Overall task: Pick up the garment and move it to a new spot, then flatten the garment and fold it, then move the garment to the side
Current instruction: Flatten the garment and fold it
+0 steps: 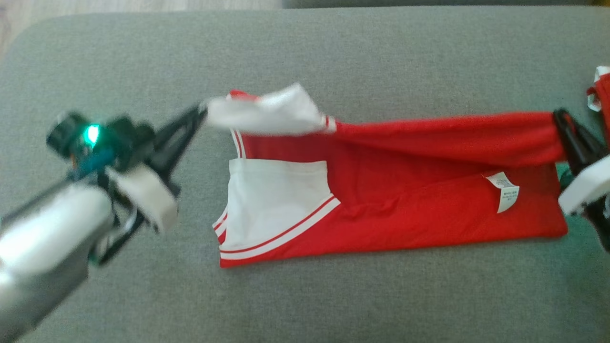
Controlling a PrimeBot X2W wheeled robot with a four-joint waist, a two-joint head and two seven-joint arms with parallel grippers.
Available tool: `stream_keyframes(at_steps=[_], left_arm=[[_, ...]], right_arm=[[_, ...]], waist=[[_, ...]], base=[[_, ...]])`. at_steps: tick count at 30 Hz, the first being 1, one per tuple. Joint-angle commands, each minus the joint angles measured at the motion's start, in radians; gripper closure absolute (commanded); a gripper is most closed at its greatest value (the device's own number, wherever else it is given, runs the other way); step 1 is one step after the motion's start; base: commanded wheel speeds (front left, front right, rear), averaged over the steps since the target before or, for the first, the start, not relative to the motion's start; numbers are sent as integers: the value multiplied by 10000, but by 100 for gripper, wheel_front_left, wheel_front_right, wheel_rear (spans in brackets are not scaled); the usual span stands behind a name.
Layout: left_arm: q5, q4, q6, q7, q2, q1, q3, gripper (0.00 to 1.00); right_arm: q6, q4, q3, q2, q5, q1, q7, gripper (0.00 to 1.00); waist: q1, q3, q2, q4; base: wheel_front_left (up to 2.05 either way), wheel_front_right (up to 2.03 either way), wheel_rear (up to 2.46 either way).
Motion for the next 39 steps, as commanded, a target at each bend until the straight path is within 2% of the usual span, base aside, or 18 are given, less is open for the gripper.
stream_keyframes(at_steps=[1, 4, 7, 14, 16, 17, 18, 19, 20, 21, 22, 27, 32, 36, 39], left_arm=[[-107, -486, 251, -5, 625, -93, 427, 100], [-185, -1502, 828, -17, 1047, 566, 375, 100], [-315, -2312, 1268, -115, 1241, 1174, 326, 100], [-587, -3012, 1721, -273, 1231, 2072, 231, 100], [-656, -3036, 1772, -316, 1176, 2242, 213, 100], [-664, -3018, 1791, -357, 1135, 2318, 203, 100], [-698, -2979, 1786, -402, 1083, 2406, 193, 100], [-704, -2923, 1784, -450, 1023, 2491, 180, 93], [-737, -2869, 1799, -516, 934, 2589, 173, 61], [-799, -2807, 1818, -578, 833, 2704, 168, 11], [-852, -2730, 1861, -656, 731, 2820, 169, 0], [-890, -2422, 2218, -1076, 270, 3351, 290, 0], [-547, -2200, 3348, -1367, -745, 4372, 1393, 0], [919, -2409, 4216, -1377, -1828, 5635, 2954, 0], [2195, -2698, 4563, -1379, -2599, 6564, 3952, 0]], right_arm=[[63, -295, -129, -355, -21, 292, -149, 100], [63, -459, -453, -322, -173, 776, -207, 100], [63, -548, -818, -219, -365, 1168, -260, 100], [63, -757, -1656, 116, -938, 1878, -201, 100], [63, -848, -1890, 212, -1104, 2129, -162, 68], [63, -900, -2010, 270, -1176, 2266, -130, 61], [63, -939, -2150, 334, -1236, 2407, -100, 42], [63, -963, -2316, 403, -1302, 2549, -80, 0], [63, -990, -2510, 477, -1364, 2693, -83, 0], [63, -1040, -2691, 556, -1425, 2849, -85, 0], [63, -1110, -2888, 633, -1479, 3018, -106, 0], [63, -1505, -3793, 1077, -1744, 3771, -231, 0], [63, -2110, -5046, 2005, -1946, 4683, -104, 0], [63, -2293, -5920, 2786, -2204, 4967, 226, 0], [63, -2066, -6533, 3324, -2494, 4813, 565, 0]], waist=[[2, -55, -1, 40], [2, -79, -1, 120], [2, -57, -1, 200], [2, 28, -1, 345], [2, 23, -1, 366], [2, 14, -1, 375], [2, -1, -1, 381], [2, -22, -1, 384], [2, -47, -1, 385], [2, -81, -1, 382], [2, -121, -1, 376], [2, -348, -1, 281], [2, -679, -1, 246], [2, -952, -1, 406], [2, -1135, -1, 624]], base=[[0, 0, 0], [0, 0, 0], [0, 0, 0], [0, 0, 0], [0, 0, 0], [0, 0, 0], [0, 0, 0], [0, 0, 0], [0, 0, 0], [0, 0, 0], [0, 0, 0], [0, 0, 0], [0, 0, 0], [0, 0, 0], [0, 0, 0]])
